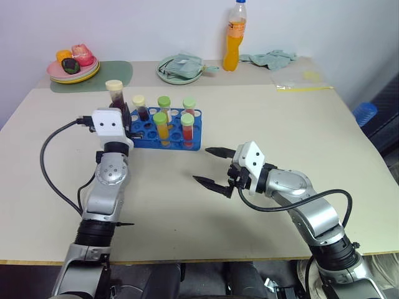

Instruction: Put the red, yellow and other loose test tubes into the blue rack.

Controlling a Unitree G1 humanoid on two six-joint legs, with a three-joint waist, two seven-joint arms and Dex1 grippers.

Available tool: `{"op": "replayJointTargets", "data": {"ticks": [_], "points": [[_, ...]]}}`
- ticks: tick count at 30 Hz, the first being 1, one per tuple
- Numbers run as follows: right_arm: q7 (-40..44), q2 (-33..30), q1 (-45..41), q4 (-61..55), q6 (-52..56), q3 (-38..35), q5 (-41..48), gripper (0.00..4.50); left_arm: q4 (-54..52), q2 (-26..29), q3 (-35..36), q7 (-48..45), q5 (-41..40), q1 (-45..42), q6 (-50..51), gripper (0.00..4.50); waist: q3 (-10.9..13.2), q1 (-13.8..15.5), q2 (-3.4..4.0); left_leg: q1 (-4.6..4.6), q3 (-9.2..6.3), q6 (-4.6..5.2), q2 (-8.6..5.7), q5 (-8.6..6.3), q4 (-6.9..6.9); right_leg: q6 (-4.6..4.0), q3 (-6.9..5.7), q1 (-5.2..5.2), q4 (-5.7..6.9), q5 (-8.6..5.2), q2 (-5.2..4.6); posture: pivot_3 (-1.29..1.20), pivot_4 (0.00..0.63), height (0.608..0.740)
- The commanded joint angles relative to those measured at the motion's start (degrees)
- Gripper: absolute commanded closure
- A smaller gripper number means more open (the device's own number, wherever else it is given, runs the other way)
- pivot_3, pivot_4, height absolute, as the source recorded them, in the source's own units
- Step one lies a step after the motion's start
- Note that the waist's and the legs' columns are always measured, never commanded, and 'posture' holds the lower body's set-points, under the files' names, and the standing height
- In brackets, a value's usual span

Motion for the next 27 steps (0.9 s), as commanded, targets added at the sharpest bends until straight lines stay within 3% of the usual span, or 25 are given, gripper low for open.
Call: {"op": "replayJointTargets", "data": {"ticks": [1, 18, 27], "points": [[-0.82, 0.57, -0.31, -1.49, -0.37, -0.71, 0.11, 0.28, 3.13, -1.53, 1.00, -1.33, 3.40, -1.62, -3.73, 3.67, 0.00, -0.05, 0.00, 0.00, 0.00, 0.02, 0.00, -0.01, 0.00, 0.00, 0.00, -0.01, 0.02, 0.00, 0.01, 0.00, 0.150, 0.740], [-2.22, 0.56, -0.38, -1.53, -0.30, -0.83, -0.10, 0.28, 16.47, -5.69, 2.37, -5.54, 8.72, -6.51, -6.89, 3.67, -0.01, -0.24, -0.01, 0.01, -0.04, 0.05, -0.03, -0.03, 0.08, 0.01, -0.05, 0.01, 0.12, 0.00, 0.01, 0.00, 0.150, 0.740], [-2.76, 0.26, 0.00, -1.87, -0.32, -1.06, -0.08, 0.28, 16.67, -7.23, 3.41, -6.74, 8.48, -4.40, -11.23, 3.67, -0.01, -0.88, -0.01, 0.01, -0.11, 0.05, -0.03, -0.02, 0.10, 0.01, -0.08, 0.02, 0.17, 0.00, 0.01, 0.00, 0.150, 0.740]]}}
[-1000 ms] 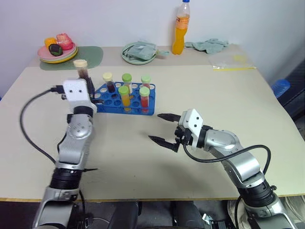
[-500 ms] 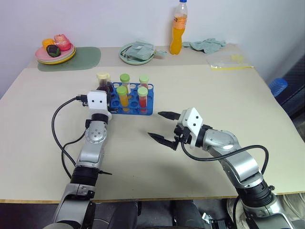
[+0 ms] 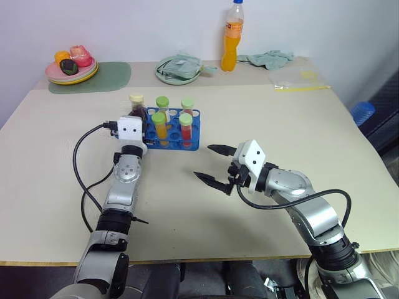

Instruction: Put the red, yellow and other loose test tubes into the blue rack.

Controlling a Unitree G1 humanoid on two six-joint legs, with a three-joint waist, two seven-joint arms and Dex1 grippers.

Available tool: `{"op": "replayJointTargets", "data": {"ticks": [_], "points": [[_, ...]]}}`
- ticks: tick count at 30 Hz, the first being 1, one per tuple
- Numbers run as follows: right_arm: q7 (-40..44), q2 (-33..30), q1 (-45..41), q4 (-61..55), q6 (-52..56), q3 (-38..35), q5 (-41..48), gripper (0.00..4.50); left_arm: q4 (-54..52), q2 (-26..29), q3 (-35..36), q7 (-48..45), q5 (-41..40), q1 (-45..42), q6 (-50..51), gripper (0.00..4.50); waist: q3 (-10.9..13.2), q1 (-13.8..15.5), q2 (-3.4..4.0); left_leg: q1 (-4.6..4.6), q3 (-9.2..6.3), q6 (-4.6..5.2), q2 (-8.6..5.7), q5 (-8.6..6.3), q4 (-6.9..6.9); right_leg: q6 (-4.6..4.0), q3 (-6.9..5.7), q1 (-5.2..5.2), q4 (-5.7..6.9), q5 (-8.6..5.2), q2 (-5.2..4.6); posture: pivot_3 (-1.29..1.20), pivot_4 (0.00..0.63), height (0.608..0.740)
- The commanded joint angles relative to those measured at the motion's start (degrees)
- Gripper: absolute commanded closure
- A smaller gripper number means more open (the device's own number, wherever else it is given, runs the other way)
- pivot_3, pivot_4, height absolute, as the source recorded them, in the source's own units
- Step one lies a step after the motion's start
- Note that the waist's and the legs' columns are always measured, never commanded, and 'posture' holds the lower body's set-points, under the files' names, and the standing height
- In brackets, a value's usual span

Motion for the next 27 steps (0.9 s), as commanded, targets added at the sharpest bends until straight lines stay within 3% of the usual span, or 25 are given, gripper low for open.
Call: {"op": "replayJointTargets", "data": {"ticks": [1, 15, 22, 27], "points": [[-0.32, 0.07, -0.03, -1.87, -0.39, -1.09, 0.11, 0.28, -1.03, -1.04, 0.83, -0.66, -0.06, 1.60, -3.94, 3.67, 0.00, -0.12, 0.00, 0.00, -0.01, 0.00, 0.00, 0.00, 0.00, 0.00, 0.00, 0.00, 0.00, 0.00, 0.00, 0.00, 0.150, 0.740], [0.31, -0.25, -0.32, -1.63, -0.61, -1.01, 0.20, 0.28, 6.31, -2.65, 3.73, -3.25, -1.51, 0.88, -13.15, 3.67, -0.01, -0.10, 0.00, 0.01, -0.01, 0.00, 0.00, 0.00, 0.00, 0.00, -0.02, 0.01, 0.01, 0.00, 0.00, 0.00, 0.150, 0.740], [-0.05, -0.46, 0.04, -2.61, -0.39, -1.48, 0.25, 0.28, 2.74, -2.95, 4.99, -3.90, -2.66, 3.42, -13.57, 0.19, -0.01, -0.35, 0.00, 0.01, -0.03, 0.00, 0.00, 0.00, 0.00, 0.00, -0.02, 0.01, 0.01, 0.00, 0.00, 0.00, 0.150, 0.740], [0.61, -1.52, -0.30, -4.46, 0.61, -3.84, 2.03, 0.28, -10.84, -1.65, 7.06, -6.61, -7.40, 10.78, -8.26, 0.05, -0.01, -0.46, 0.00, 0.01, -0.13, 0.00, 0.03, 0.00, -0.03, 0.00, 0.02, -0.04, 0.05, 0.00, 0.02, 0.00, 0.150, 0.740]]}}
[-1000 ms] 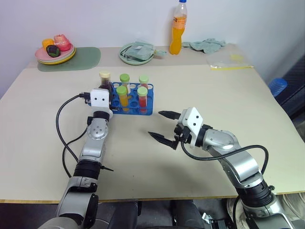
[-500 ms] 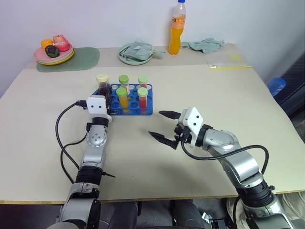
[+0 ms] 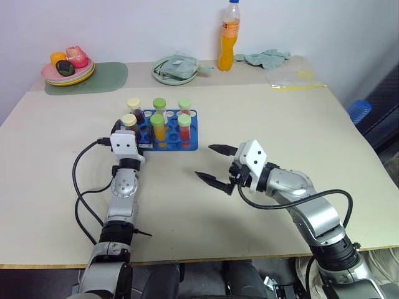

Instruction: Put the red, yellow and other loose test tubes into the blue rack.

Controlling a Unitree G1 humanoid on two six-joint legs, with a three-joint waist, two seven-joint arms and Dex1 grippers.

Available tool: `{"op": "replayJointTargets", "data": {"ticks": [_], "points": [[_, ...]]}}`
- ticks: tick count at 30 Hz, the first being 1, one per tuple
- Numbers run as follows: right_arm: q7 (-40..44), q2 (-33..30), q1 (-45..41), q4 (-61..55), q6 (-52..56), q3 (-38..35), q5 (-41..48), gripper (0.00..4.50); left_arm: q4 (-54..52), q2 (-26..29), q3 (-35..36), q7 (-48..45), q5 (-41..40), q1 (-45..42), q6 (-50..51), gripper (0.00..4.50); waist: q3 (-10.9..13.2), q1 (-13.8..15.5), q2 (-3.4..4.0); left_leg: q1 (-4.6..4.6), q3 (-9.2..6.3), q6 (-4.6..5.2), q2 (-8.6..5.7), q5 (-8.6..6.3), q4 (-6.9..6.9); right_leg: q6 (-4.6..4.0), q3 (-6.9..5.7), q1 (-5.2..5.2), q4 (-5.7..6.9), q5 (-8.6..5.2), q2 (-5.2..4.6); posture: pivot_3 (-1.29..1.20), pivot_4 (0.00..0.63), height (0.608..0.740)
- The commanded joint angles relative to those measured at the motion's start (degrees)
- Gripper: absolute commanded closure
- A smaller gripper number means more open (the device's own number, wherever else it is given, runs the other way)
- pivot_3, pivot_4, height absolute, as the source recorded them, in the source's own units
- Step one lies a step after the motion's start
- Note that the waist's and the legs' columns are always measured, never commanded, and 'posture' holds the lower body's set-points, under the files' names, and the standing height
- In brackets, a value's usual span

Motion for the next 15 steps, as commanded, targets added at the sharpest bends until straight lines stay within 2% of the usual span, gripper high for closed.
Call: {"op": "replayJointTargets", "data": {"ticks": [1, 5, 9, 12, 15], "points": [[0.75, -1.42, -0.50, -4.31, 0.88, -3.62, 2.42, 0.28, -12.21, 2.27, 2.80, -2.98, -4.61, 5.03, 4.31, 0.05, 0.00, 0.02, 0.01, 0.00, -0.01, 0.00, 0.00, 0.00, 0.00, 0.00, 0.00, 0.00, 0.00, 0.00, 0.00, 0.00, 0.150, 0.740], [2.46, -5.54, 0.62, -5.45, 3.30, -10.25, 6.25, 0.28, -25.07, 9.54, 6.49, -10.05, -11.98, 14.35, 16.41, 0.05, -0.01, 0.13, 0.02, 0.01, -0.01, 0.01, 0.02, -0.01, -0.02, -0.01, 0.02, 0.01, -0.01, 0.00, 0.00, 0.00, 0.150, 0.740], [3.71, -10.82, 3.20, -2.68, 6.83, -21.05, 11.05, 0.28, -32.80, 18.78, 10.64, -19.01, -19.93, 22.79, 27.41, 0.05, 0.03, 0.32, 0.10, 0.06, 0.01, 0.04, 0.04, -0.02, -0.07, -0.03, 0.03, 0.08, -0.05, -0.02, 0.01, 0.00, 0.150, 0.740], [6.28, -15.35, 6.46, 0.44, 8.00, -27.80, 13.08, 0.28, -34.33, 25.07, 15.06, -25.29, -24.42, 26.46, 32.98, 0.05, 0.03, 0.76, 0.10, 0.08, 0.03, 0.11, 0.02, -0.07, -0.05, -0.03, -0.05, 0.23, -0.14, -0.02, -0.02, 0.00, 0.150, 0.740], [8.97, -18.74, 9.00, 3.21, 6.97, -30.76, 13.29, 0.28, -34.09, 28.76, 17.30, -29.59, -26.26, 27.97, 36.06, 0.05, 0.03, 0.44, 0.12, 0.08, 0.10, 0.13, 0.04, -0.08, -0.06, -0.03, -0.04, 0.23, -0.16, -0.02, -0.03, 0.00, 0.150, 0.740]]}}
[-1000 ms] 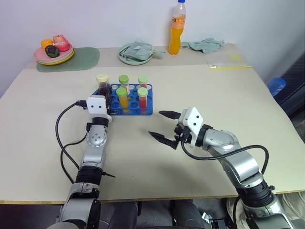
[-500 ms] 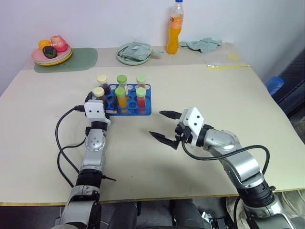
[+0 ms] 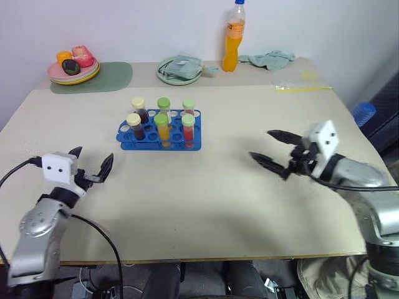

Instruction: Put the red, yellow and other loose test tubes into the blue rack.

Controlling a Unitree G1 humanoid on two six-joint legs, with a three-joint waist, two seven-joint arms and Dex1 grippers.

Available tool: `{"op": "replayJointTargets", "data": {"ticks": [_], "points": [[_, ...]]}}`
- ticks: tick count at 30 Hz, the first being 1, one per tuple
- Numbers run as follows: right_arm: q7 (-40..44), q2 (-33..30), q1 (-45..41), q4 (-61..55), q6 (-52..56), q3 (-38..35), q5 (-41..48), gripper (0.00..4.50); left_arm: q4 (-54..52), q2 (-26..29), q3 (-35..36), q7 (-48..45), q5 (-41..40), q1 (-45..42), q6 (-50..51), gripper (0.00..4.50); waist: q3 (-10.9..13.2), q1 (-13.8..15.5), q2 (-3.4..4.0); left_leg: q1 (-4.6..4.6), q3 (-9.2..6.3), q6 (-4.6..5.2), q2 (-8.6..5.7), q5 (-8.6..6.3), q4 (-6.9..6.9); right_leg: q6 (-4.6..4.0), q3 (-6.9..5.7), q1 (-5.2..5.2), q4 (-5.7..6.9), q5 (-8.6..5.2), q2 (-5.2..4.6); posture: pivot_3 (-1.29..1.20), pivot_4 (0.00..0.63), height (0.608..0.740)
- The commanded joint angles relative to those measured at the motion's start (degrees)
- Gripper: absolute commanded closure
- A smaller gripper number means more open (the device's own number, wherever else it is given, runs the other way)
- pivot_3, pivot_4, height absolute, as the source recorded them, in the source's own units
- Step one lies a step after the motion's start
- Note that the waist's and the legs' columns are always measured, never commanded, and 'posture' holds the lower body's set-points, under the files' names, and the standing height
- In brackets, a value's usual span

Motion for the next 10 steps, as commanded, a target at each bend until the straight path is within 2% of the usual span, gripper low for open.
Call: {"op": "replayJointTargets", "data": {"ticks": [1, 4, 10], "points": [[3.48, -3.15, 2.29, 2.42, -2.17, -4.33, 0.73, 0.28, -1.30, 3.39, 3.28, -5.16, -2.45, 0.67, 2.84, 0.05, 0.00, -0.21, 0.02, 0.01, 0.01, 0.00, 0.01, 0.00, 0.00, 0.00, 0.01, 0.00, 0.00, 0.00, 0.00, 0.00, 0.150, 0.740], [4.12, -3.86, 3.91, 4.20, -4.35, -4.98, 0.01, 0.28, -0.38, 4.60, 3.19, -7.11, -1.57, 0.05, 3.60, 0.05, -0.01, -0.50, 0.05, 0.03, 0.09, 0.01, 0.03, 0.00, -0.04, 0.00, 0.02, -0.01, 0.00, 0.00, 0.01, 0.00, 0.150, 0.740], [3.38, -3.14, 4.78, 3.75, -5.33, -3.97, 0.19, 0.28, -1.10, 3.27, 2.75, -7.59, -1.22, -0.95, 4.97, 0.05, 0.00, -0.42, 0.09, 0.04, 0.06, 0.01, 0.07, -0.01, -0.05, 0.00, 0.07, -0.03, 0.01, 0.00, 0.00, 0.00, 0.150, 0.740]]}}
